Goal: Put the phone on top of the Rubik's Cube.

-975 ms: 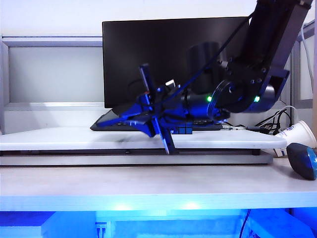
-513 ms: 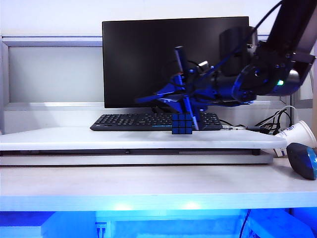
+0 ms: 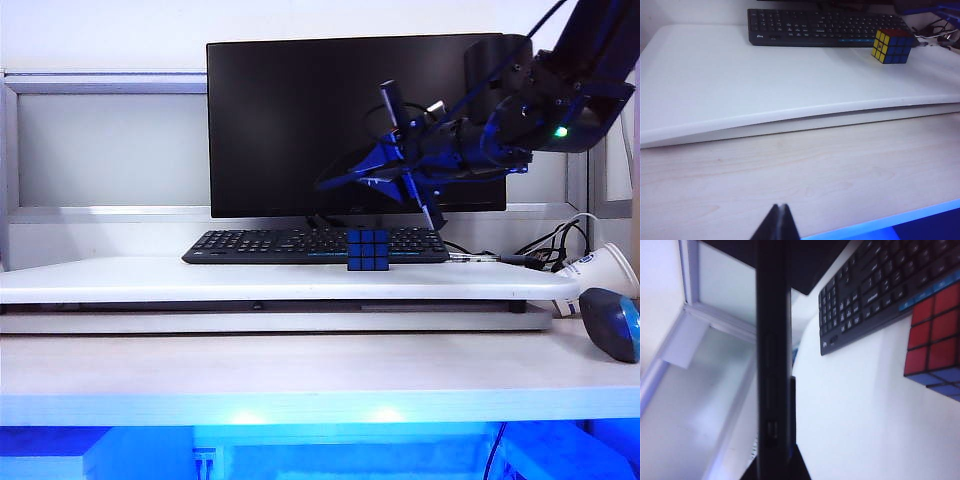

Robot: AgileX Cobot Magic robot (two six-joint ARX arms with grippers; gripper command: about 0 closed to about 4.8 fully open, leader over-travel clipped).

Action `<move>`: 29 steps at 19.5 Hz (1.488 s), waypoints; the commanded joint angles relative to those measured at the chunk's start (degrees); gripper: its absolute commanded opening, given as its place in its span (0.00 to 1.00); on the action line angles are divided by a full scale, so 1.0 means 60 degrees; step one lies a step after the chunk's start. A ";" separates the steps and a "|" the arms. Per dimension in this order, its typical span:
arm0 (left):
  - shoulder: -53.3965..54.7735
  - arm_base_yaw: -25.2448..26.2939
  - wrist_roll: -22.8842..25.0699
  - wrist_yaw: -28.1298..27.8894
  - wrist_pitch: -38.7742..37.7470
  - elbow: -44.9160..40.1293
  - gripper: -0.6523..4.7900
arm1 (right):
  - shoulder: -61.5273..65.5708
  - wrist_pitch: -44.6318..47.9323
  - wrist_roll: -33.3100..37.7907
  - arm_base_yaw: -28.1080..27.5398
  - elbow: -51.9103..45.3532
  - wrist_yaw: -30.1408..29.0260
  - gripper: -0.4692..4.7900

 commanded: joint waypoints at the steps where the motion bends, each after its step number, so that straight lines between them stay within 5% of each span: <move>1: 0.0004 0.0011 -0.0018 0.0066 -0.0044 0.0000 0.12 | 0.0127 0.0127 -0.0146 -0.0102 0.0102 0.0182 0.07; 29: 0.0004 0.0015 -0.0015 0.0062 -0.0047 0.0000 0.12 | 0.0772 0.1049 0.0936 -0.0576 0.0131 0.0197 0.07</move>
